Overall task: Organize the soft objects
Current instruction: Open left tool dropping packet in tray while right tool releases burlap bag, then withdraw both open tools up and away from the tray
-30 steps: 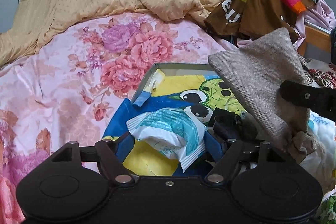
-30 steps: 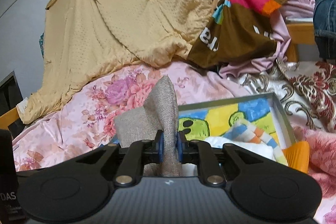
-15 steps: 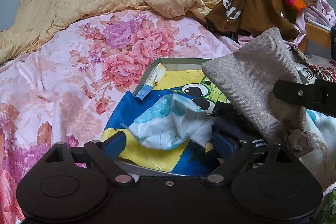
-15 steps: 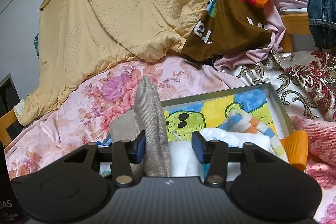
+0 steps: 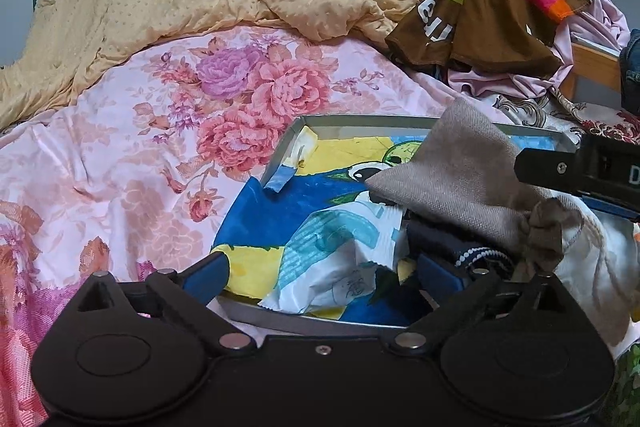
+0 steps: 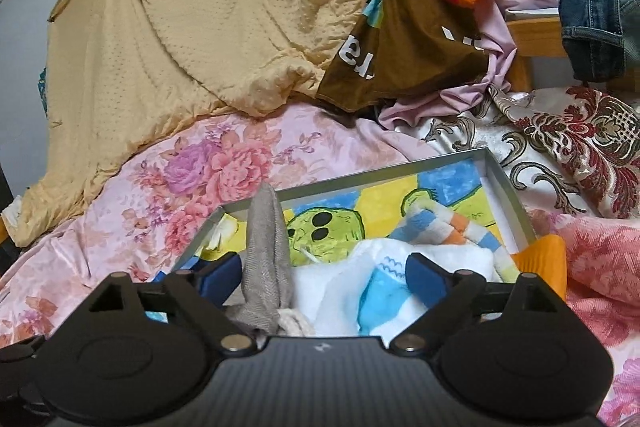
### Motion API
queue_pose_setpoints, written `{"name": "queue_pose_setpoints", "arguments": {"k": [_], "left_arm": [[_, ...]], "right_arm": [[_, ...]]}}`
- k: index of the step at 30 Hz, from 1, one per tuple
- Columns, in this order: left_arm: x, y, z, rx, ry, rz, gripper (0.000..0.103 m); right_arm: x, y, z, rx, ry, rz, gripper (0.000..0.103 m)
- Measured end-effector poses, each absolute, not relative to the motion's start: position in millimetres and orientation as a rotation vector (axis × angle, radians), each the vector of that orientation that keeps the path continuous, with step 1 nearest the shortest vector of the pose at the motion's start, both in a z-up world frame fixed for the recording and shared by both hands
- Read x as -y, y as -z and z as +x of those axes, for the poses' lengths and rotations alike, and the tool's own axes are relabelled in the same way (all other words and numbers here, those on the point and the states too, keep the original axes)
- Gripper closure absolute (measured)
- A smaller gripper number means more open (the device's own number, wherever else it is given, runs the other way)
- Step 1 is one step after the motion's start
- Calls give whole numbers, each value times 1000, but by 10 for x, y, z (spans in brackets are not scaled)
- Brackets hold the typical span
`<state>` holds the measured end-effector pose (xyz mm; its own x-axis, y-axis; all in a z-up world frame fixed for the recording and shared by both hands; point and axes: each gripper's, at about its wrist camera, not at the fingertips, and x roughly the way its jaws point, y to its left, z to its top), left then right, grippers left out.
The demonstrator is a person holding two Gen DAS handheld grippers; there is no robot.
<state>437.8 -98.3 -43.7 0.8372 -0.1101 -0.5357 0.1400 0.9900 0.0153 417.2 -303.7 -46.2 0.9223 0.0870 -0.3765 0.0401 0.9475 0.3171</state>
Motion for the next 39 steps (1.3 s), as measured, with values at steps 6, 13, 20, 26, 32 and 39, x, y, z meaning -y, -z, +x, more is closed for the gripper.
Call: {"name": "queue_pose_setpoints", "arguments": {"k": [6,13,20,26,32,39], "left_arm": [[946,430,4320,-557,135,51,1],[832,346,4206,-545,123,21,1],[686,101,4062,-509,110,-5,1],[617,-202,3876,-467,114,-22,1],[572,-477,3643,-435,129,-29,1],[457,-647,3314,-417,136,-38,1]], "right_arm": [[3033,431,4131,-369,-34,316,8],[3056,356,4046,-363,-48,299,5],[3039,208,3884,-368,-48,264,3],[2978,-23,3641,-341,-46,217,1],[2927,-195,3404,-318,-50,173,1],[2886,-277,3109,-327,-51,140,1]]}}
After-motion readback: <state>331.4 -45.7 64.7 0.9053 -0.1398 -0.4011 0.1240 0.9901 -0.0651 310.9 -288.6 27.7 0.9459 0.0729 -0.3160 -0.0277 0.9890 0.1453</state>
